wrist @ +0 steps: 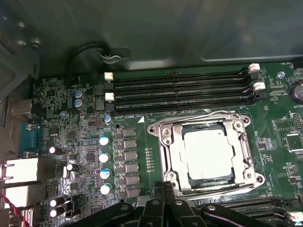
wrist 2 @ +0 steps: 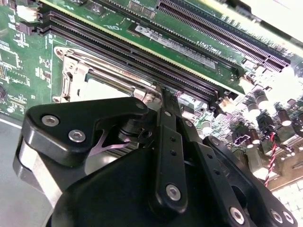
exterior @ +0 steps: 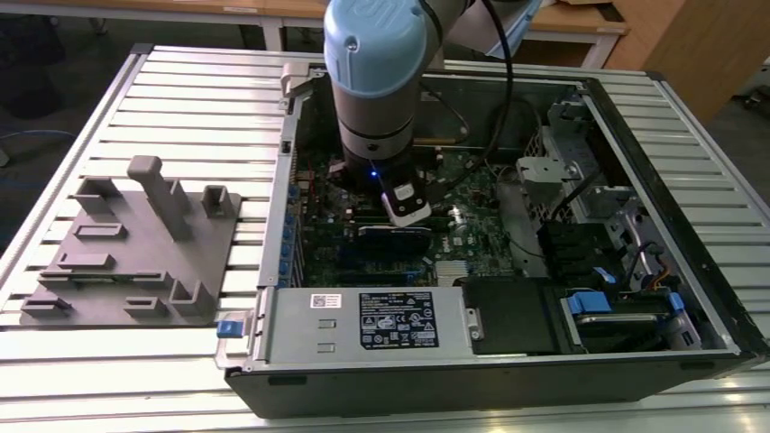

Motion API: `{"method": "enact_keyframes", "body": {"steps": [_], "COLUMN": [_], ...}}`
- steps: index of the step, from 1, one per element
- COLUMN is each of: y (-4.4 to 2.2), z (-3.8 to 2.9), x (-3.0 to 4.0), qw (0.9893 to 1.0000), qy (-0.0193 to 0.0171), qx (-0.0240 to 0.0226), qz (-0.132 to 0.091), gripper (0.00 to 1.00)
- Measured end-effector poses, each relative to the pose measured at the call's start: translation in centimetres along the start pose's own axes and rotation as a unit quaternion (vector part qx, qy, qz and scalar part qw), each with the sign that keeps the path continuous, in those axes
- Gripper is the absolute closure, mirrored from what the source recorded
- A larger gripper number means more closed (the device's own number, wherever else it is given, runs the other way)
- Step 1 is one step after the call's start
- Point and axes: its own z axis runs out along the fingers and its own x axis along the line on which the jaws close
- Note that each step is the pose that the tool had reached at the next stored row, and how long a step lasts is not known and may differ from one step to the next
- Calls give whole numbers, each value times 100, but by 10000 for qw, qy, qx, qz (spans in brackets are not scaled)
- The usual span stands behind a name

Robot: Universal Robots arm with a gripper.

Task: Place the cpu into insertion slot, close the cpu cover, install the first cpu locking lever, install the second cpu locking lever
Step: 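Install the second cpu locking lever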

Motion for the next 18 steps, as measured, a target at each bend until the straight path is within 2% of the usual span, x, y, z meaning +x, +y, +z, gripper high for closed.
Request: {"method": "enact_keyframes", "body": {"steps": [4,9,18], "y": [2,7,38], "z": [12,8,-101], "x": [1,1,-5], "qw": [10000,10000,10000], "qy": [-4,-5,-7], "qx": [46,56,68], "qz": [-4,-5,-6], "gripper": [90,90,90]}}
